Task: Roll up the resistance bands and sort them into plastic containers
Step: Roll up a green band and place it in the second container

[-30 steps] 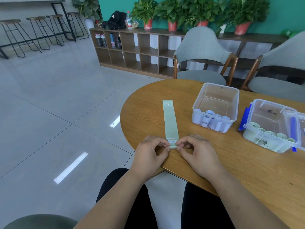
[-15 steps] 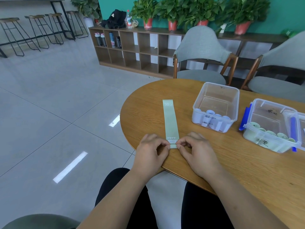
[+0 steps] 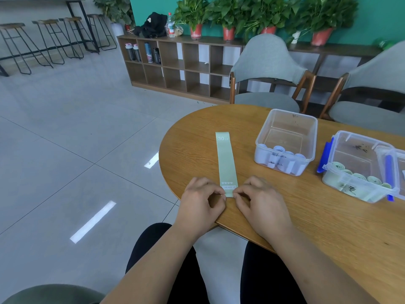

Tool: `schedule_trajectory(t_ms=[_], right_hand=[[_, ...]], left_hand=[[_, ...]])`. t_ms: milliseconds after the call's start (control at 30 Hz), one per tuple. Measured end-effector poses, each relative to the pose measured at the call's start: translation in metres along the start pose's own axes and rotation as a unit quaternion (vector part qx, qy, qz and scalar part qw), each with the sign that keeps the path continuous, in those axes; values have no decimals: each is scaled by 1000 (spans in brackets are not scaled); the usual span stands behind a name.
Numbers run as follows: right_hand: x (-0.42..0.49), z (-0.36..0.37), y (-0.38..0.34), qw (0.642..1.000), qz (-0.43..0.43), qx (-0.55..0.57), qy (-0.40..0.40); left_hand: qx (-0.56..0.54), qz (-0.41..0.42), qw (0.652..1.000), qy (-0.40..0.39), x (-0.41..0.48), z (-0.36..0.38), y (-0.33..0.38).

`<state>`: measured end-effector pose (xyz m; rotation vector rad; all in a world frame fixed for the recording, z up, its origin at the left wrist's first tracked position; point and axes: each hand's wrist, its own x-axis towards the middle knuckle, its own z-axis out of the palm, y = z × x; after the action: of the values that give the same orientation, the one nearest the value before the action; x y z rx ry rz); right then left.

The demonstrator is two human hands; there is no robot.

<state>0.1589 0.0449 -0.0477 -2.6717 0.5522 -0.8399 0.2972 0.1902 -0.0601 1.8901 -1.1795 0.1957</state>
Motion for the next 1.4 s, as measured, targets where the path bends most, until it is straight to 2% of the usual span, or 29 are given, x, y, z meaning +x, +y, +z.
schedule_trajectory(t_ms=[167, 667, 1033, 1400], right_hand=[[-2, 0, 0, 999, -8, -33, -2], [0, 2, 3, 999, 14, -10, -38], [-1, -1, 2, 999, 14, 28, -19], [-1, 2, 1, 1000, 11, -9, -7]], left_hand=[[2, -6, 1000, -6, 0, 0, 0], [11, -2, 999, -32, 1, -2, 0], [-4, -20, 999, -29, 2, -2, 1], [24, -5, 999, -29, 1, -1, 0]])
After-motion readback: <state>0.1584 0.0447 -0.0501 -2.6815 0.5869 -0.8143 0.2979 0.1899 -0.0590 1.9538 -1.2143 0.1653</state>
